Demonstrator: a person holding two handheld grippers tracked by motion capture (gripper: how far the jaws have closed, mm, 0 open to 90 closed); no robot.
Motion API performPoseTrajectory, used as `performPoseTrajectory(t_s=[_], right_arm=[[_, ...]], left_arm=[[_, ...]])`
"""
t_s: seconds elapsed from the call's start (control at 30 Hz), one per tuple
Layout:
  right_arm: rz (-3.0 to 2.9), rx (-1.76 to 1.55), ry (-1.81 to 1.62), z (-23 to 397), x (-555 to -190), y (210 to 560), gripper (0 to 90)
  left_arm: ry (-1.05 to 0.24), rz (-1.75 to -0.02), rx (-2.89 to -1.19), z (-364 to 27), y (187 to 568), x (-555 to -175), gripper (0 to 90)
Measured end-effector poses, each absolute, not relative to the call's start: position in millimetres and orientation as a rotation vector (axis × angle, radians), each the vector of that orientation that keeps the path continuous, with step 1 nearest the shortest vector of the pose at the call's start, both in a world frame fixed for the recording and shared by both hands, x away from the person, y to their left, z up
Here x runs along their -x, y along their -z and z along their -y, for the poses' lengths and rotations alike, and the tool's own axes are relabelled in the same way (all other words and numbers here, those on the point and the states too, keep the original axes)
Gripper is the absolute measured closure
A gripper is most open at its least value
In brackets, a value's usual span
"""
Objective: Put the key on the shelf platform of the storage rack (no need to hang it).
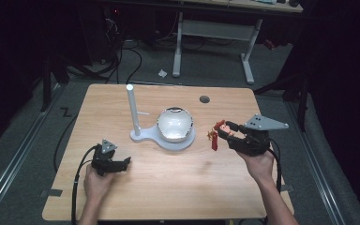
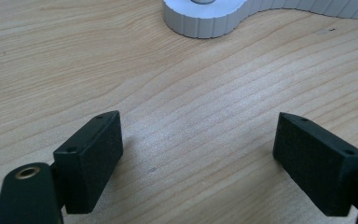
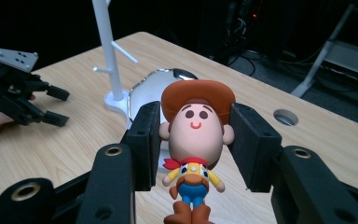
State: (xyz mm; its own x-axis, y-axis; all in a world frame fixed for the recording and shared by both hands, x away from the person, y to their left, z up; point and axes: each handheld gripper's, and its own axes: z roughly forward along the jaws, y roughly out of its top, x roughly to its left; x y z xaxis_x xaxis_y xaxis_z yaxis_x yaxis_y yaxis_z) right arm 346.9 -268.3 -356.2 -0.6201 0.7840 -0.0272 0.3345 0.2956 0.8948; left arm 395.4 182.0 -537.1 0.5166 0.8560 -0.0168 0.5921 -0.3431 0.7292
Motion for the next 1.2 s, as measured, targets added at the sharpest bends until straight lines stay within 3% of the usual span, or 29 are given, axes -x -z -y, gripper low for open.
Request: performPoseTrajectory(t_s=[1.2], right_arm=[[-2.287,-0.911,-1.349,200,-415,312,55.8]], left_arm=[[-0.49,-1.181,-2.06,-182,537,-395,17.2]])
